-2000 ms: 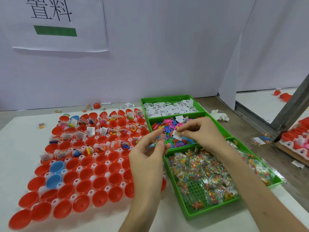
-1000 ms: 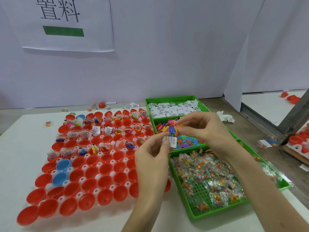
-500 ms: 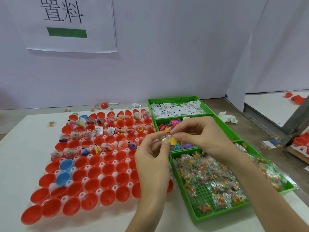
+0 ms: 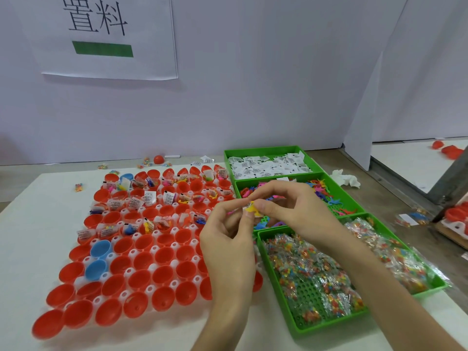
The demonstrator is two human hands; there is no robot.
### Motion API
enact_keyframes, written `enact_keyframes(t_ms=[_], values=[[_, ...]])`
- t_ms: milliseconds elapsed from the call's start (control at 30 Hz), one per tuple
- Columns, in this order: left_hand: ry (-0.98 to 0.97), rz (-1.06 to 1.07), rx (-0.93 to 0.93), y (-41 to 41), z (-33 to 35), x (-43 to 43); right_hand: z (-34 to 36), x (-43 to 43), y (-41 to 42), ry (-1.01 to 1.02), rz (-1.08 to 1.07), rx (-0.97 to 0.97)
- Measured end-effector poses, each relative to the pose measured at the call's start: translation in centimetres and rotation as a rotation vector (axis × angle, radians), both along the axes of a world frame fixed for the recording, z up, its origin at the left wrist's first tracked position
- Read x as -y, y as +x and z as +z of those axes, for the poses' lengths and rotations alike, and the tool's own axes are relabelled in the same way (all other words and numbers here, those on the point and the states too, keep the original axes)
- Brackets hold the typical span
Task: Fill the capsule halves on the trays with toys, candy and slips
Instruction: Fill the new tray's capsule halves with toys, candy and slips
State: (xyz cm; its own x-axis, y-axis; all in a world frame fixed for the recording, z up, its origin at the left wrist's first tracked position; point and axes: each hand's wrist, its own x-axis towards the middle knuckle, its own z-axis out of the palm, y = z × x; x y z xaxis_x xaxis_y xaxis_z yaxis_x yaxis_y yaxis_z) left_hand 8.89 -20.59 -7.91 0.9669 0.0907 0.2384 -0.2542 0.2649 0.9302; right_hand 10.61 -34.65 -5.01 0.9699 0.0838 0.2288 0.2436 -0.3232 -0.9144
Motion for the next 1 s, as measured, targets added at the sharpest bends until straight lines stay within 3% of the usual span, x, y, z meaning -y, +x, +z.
enact_keyframes(t_ms=[367, 600, 767, 1000], values=[[-0.051, 0.124, 0.017, 0.1, 0.3, -0.1, -0.2, -1.7, -0.3, 0.359, 0.01, -0.143], [-0.045, 0.146, 0.045, -0.2, 0.5, 0.1, -0.7, -2.1, 0.0, 0.537, 0.006, -0.079], [-0.058, 0.061, 0.005, -0.3, 0.7, 0.1, -0.3, -1.5, -0.1, 0.416, -0.064, 0.053], [-0.277, -0.137, -0.151, 0.3, 0.5, 0.2, 0.4, -0.9, -0.5, 0.235, -0.118, 0.216]])
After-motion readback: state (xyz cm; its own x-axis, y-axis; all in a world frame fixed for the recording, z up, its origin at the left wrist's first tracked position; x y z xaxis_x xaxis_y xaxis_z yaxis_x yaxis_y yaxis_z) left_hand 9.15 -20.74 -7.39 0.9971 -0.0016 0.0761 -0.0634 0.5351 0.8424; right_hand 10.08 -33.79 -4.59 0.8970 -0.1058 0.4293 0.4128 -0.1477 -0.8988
